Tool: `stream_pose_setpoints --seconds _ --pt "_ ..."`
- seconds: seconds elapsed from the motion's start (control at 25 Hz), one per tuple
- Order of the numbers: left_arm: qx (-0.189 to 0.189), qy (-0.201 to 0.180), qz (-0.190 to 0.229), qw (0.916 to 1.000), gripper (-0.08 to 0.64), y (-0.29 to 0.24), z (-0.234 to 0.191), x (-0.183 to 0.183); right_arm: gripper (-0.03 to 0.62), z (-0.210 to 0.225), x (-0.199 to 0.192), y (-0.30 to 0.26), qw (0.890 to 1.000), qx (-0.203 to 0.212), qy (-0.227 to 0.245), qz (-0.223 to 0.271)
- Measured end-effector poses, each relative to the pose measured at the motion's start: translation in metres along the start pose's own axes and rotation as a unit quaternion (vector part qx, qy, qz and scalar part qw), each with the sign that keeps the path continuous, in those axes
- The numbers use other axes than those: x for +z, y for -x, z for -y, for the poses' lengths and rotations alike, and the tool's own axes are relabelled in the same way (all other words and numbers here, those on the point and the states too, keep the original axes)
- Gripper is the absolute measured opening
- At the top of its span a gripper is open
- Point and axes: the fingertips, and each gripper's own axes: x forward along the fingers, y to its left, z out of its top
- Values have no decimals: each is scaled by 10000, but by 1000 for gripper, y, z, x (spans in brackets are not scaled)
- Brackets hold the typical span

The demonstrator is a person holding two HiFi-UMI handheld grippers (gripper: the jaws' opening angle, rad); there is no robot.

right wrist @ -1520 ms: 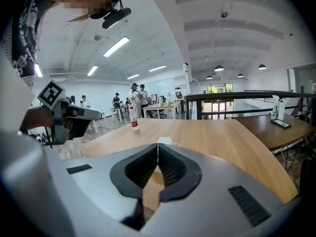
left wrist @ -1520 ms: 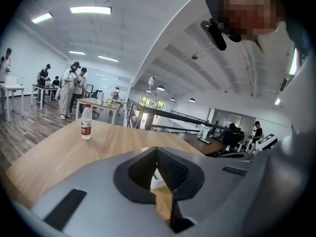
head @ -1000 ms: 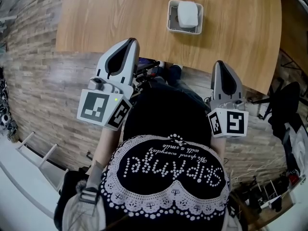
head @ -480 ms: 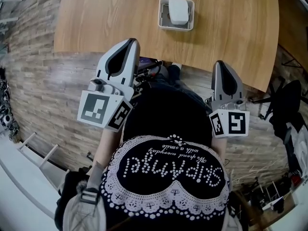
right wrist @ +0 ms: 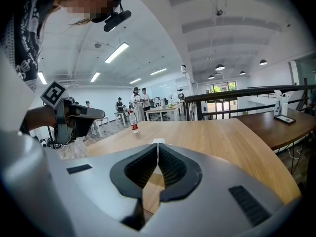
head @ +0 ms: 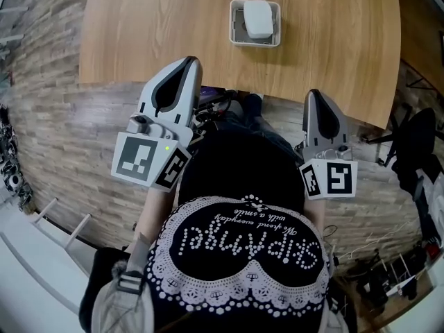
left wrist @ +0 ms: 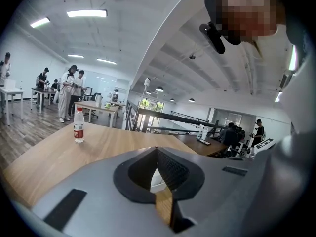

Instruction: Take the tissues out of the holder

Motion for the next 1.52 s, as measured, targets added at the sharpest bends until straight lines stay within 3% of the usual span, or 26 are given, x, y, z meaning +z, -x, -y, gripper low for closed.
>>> stream_pose_setpoints --seconds 0.24,0.32,0.52,0.88,1.52 --pt "-214 45 -204 9996 6 0 -16 -3 28 -29 -5 -18 9998 7 -43 -217" --pt "-313 38 -186 9993 6 1 -23 -3 127 -38 -9 -29 9996 -18 -48 -292" --pt "-487 19 -161 9987 6 -2 -13 0 214 -31 -11 -51 9989 -147 139 -429" --pt "-595 101 -167 9980 6 -3 -27 1 233 -33 -12 -114 9975 -116 287 -642" --pt "-375 180 -181 9990 6 -3 -48 1 236 -21 -16 -127 9955 -485 238 -784"
